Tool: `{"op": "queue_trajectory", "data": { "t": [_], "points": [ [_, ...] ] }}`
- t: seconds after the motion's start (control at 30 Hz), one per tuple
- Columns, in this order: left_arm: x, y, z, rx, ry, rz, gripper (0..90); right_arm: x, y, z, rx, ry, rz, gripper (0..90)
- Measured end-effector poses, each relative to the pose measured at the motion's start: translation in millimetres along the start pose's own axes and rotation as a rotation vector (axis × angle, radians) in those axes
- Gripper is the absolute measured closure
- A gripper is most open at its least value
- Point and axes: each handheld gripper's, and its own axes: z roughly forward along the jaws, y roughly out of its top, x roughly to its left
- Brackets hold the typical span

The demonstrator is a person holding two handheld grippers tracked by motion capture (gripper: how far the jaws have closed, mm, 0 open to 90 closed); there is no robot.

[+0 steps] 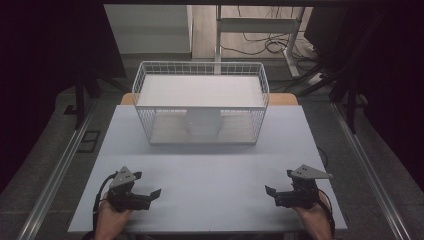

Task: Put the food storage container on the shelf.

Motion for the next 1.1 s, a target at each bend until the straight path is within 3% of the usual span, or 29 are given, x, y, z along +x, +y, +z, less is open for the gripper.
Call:
{"op": "queue_trajectory", "data": {
  "t": [0.6,0.8,1.1],
  "points": [
    [11.5,-23.5,-32.5,-0.007,0.082,-0.053,3.1,-12.5,-27.0,-21.3,0.013,-0.087,0.039,0.7],
    [13.5,-28.6,-35.2,-0.003,0.091,-0.066,3.1,-13.4,-37.7,-22.4,0.038,-0.098,0.050,0.6],
    [16.2,-30.5,-34.1,0.007,0.085,-0.084,3.6,-13.2,-38.5,-22.8,0.040,-0.108,0.055,0.7]
  ]
}}
